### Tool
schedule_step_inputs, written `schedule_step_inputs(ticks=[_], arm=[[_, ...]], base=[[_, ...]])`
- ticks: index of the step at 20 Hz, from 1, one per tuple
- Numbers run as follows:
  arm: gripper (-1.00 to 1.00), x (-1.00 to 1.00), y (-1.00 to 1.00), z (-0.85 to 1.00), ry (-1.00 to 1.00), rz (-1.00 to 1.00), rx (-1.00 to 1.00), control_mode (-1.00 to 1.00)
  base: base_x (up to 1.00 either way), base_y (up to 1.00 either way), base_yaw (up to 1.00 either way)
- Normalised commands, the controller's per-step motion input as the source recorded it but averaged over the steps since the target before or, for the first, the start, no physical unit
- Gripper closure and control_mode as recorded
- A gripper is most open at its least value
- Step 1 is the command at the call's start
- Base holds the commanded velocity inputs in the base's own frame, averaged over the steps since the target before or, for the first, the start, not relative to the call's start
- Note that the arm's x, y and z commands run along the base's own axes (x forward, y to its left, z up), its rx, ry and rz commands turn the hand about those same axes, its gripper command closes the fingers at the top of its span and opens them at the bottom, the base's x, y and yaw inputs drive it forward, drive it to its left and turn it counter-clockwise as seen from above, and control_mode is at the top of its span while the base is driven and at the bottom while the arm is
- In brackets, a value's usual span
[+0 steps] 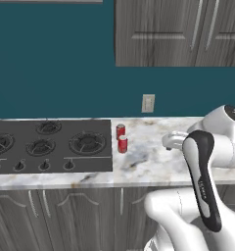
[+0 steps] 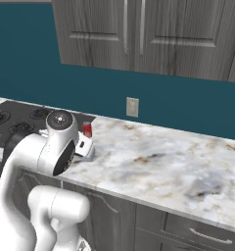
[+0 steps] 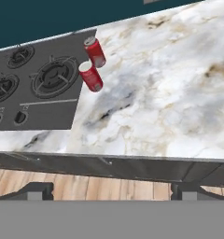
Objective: Four empty soda cans are scattered around the kitchen. Gather all the cans and cluster them next to the stove for recycling.
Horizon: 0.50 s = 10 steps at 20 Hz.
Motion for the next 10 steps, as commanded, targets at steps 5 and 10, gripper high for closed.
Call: schedule_step_inputs(ticks=[5, 10], arm=[[-1.0, -0.03, 0.0, 0.0, 0.0, -0.03, 0.0, -1.0], [-1.0, -0.01, 0.0, 0.0, 0.0, -0.02, 0.0, 1.0]], base=[[0.0, 0.0, 0.0], [-0.07, 0.0, -0.01]])
